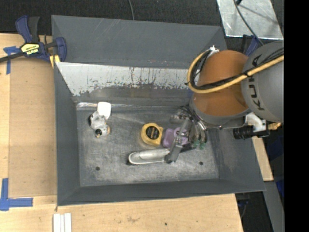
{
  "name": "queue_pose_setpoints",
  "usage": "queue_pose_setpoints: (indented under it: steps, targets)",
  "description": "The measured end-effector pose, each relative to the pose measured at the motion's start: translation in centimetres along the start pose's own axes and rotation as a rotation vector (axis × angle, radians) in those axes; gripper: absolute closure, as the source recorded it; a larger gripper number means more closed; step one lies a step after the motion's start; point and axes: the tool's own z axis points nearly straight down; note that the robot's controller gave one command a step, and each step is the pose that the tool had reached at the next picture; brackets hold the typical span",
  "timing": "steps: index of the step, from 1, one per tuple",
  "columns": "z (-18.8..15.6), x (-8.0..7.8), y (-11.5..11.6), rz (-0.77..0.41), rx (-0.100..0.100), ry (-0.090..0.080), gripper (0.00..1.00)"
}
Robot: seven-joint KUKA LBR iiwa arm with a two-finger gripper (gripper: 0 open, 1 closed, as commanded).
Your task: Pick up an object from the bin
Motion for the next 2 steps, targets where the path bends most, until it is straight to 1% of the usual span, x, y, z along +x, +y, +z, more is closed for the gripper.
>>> queue_pose_setpoints:
  steps: [1,2]
  targets:
    - [5.78,-1.58,-3.23,-0.108,0.0,0.0,1.0]
    - [5.78,-1.58,-3.23,-0.108,0.0,0.0,1.0]
